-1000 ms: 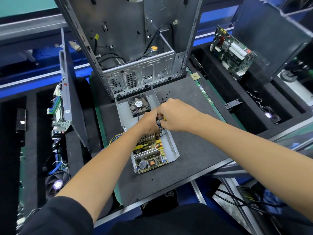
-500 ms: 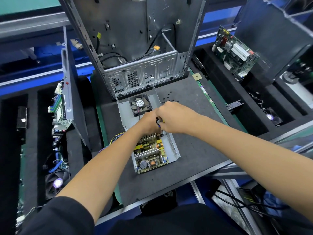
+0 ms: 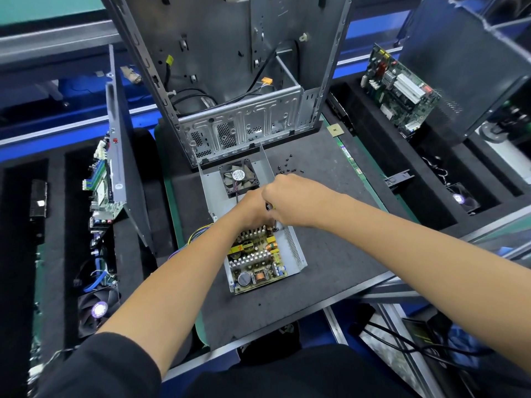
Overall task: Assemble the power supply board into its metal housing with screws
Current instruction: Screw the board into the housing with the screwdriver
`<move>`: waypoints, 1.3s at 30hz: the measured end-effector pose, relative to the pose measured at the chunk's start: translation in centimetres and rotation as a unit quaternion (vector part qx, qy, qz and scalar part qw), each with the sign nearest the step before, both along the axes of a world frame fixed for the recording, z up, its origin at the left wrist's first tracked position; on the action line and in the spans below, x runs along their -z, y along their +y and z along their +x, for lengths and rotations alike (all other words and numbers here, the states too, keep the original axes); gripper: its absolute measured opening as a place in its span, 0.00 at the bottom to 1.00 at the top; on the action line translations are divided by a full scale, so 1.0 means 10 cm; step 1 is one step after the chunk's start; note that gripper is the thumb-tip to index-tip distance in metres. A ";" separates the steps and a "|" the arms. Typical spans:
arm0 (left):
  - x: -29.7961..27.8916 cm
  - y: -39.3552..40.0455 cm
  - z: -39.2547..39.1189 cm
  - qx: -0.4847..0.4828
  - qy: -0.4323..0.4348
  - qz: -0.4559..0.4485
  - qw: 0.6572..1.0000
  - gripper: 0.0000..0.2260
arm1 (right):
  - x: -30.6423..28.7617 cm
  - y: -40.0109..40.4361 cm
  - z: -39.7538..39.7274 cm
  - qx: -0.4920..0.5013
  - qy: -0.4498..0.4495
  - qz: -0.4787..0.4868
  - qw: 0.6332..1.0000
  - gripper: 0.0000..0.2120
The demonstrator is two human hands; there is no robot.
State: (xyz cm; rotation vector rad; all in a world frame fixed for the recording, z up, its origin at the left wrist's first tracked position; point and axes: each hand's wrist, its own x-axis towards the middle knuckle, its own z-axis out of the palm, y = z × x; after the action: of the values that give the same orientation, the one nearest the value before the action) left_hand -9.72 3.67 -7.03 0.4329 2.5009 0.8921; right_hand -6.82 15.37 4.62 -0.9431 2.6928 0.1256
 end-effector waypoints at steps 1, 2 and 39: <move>0.00 0.00 0.00 0.000 -0.002 -0.001 1.000 0.12 | 0.00 0.00 0.00 0.004 0.001 0.001 1.000 0.05; -0.01 0.00 0.00 -0.003 -0.005 -0.003 1.000 0.13 | -0.01 0.01 0.00 0.006 0.002 0.000 1.000 0.04; -0.15 0.03 0.08 -0.012 -0.004 -0.010 1.000 0.16 | -0.10 -0.01 0.10 -0.070 0.037 0.092 0.993 0.06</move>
State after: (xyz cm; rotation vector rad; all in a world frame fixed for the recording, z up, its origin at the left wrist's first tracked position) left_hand -8.88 3.95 -5.55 0.3935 2.5103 0.8760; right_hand -5.79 15.25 5.63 -1.0875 2.6237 0.4379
